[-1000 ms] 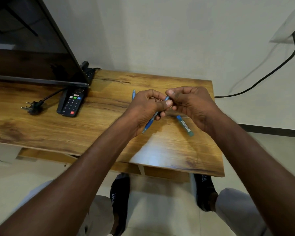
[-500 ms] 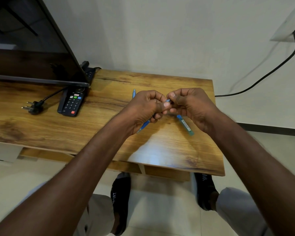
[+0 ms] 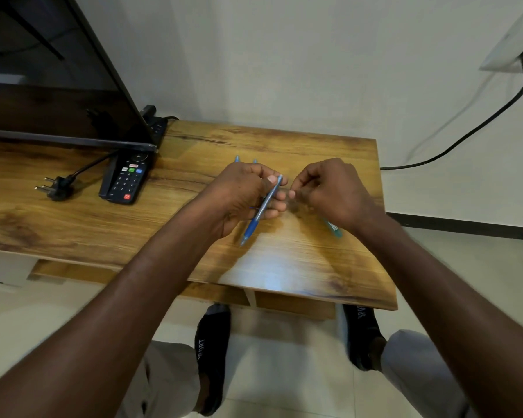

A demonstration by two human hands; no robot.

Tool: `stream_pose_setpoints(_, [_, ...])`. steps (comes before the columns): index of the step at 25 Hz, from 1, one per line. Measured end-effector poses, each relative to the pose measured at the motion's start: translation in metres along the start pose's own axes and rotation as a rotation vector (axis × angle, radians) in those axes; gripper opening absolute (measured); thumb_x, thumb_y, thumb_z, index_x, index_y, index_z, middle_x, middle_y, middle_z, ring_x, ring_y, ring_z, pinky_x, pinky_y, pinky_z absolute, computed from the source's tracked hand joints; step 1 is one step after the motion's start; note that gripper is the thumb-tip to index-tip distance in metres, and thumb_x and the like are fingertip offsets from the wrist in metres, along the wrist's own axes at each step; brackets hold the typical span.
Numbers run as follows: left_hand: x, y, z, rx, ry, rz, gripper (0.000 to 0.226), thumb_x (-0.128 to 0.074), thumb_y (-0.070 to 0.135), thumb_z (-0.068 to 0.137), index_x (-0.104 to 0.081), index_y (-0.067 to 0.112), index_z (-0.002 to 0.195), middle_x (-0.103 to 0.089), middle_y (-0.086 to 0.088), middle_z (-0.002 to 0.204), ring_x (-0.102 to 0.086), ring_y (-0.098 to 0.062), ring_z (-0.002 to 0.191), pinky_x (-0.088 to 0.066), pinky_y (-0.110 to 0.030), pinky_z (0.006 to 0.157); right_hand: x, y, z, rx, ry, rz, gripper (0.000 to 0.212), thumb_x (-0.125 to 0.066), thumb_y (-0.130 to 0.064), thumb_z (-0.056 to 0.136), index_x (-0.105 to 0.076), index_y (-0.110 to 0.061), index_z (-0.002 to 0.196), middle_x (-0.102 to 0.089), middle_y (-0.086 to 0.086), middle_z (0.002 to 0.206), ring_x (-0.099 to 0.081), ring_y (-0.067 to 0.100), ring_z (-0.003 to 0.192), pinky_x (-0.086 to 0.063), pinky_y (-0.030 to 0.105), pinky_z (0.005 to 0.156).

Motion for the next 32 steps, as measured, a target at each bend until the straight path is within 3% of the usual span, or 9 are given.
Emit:
stream_pose_setpoints(3, [0.004, -0.003, -0.001, 0.014, 0.048, 0.037, 0.020, -0.058, 0.012, 0.107, -0.073, 0.000, 0.113, -0.073, -0.015, 0.091, -0.074, -0.022, 0.079, -0.064, -0.033, 0.074, -0.009, -0.005, -0.001, 0.053, -0.012, -0.142, 0.008, -0.086, -0.026, 0.086, -0.083, -0.019, 0.089, -0.076, -0.006, 0.080, -0.071, 0.010, 0.076, -0.059, 0.033, 0.072])
stream_pose_setpoints(6, [0.011, 0.005, 0.002, -0.113, 0.162, 0.393, 0.013, -0.069, 0.017, 0.101, -0.077, 0.007, 0.101, -0.077, -0.009, 0.093, -0.072, -0.015, 0.078, -0.059, -0.028, 0.064, -0.019, -0.003, -0.001, 0.051, -0.060, -0.237, 0.013, -0.087, -0.031, 0.086, -0.083, -0.021, 0.093, -0.077, -0.004, 0.084, -0.071, 0.014, 0.080, -0.060, 0.038, 0.073])
stream_pose_setpoints(8, [0.009, 0.009, 0.003, -0.192, 0.217, 0.593, 0.010, -0.075, 0.021, 0.096, -0.079, 0.012, 0.096, -0.077, -0.004, 0.091, -0.072, -0.014, 0.080, -0.059, -0.030, 0.069, -0.025, -0.001, -0.001, 0.057, -0.084, -0.274, 0.014, -0.085, -0.033, 0.087, -0.083, -0.022, 0.095, -0.077, -0.003, 0.087, -0.071, 0.015, 0.082, -0.061, 0.039, 0.074])
stream_pose_setpoints(14, [-0.008, 0.007, 0.002, -0.338, 0.244, 0.894, 0.008, -0.079, 0.026, 0.093, -0.079, 0.019, 0.095, -0.075, 0.001, 0.089, -0.071, -0.012, 0.085, -0.059, -0.031, 0.077, -0.010, -0.002, 0.002, 0.066, 0.011, -0.247, 0.010, -0.075, -0.023, 0.096, -0.083, -0.020, 0.101, -0.074, -0.008, 0.088, -0.066, 0.008, 0.080, -0.048, 0.022, 0.063])
stream_pose_setpoints(17, [-0.013, 0.002, 0.003, -0.357, 0.278, 0.975, 0.014, -0.079, 0.031, 0.092, -0.077, 0.019, 0.101, -0.074, -0.001, 0.095, -0.069, -0.015, 0.089, -0.061, -0.037, 0.082, 0.002, 0.001, 0.002, 0.016, 0.054, -0.231, 0.009, -0.075, -0.024, 0.097, -0.082, -0.021, 0.102, -0.078, -0.003, 0.094, -0.070, 0.013, 0.088, -0.059, 0.035, 0.076])
stream_pose_setpoints(19, [-0.016, 0.002, 0.004, -0.373, 0.297, 1.024, 0.018, -0.079, 0.033, 0.093, -0.077, 0.019, 0.103, -0.073, -0.003, 0.096, -0.069, -0.017, 0.088, -0.062, -0.038, 0.081, 0.011, 0.007, 0.000, -0.043, 0.096, -0.266, 0.008, -0.078, -0.031, 0.095, -0.080, -0.024, 0.096, -0.076, -0.002, 0.093, -0.070, 0.018, 0.089, -0.061, 0.040, 0.076])
stream_pose_setpoints(23, [-0.018, 0.001, 0.004, -0.393, 0.317, 1.058, 0.017, -0.081, 0.033, 0.090, -0.074, 0.020, 0.098, -0.069, 0.003, 0.087, -0.067, -0.015, 0.082, -0.054, -0.031, 0.072, 0.011, 0.026, -0.007, -0.182, -0.060, -0.355, 0.030, -0.089, -0.045, 0.081, -0.067, -0.023, 0.084, -0.068, -0.004, 0.087, -0.065, 0.018, 0.085, -0.053, 0.034, 0.068])
stream_pose_setpoints(28, [-0.026, -0.003, 0.006, -0.409, 0.295, 1.070, 0.019, -0.085, 0.030, 0.087, -0.071, 0.023, 0.098, -0.060, 0.008, 0.085, -0.062, -0.013, 0.084, -0.043, -0.026, 0.067, 0.005, 0.029, -0.010, -0.221, -0.127, -0.320, 0.022, -0.088, -0.029, 0.084, -0.074, -0.014, 0.092, -0.074, 0.006, 0.095, -0.069, 0.025, 0.094, -0.061, 0.045, 0.083])
stream_pose_setpoints(32, [-0.020, 0.000, 0.007, -0.427, 0.332, 1.038, 0.014, -0.080, 0.033, 0.091, -0.071, 0.023, 0.095, -0.065, 0.008, 0.081, -0.064, -0.011, 0.076, -0.049, -0.025, 0.063, 0.009, 0.031, -0.007, -0.237, -0.077, -0.212, 0.011, -0.076, -0.023, 0.093, -0.080, -0.013, 0.094, -0.077, 0.006, 0.099, -0.071, 0.025, 0.096, -0.062, 0.049, 0.087])
Point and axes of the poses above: each hand's wrist, its own z-axis towards the middle knuckle, its own x-axis out of the back of the hand, y = z × x, the point moved 9 cm from there along z, towards the middle knuckle
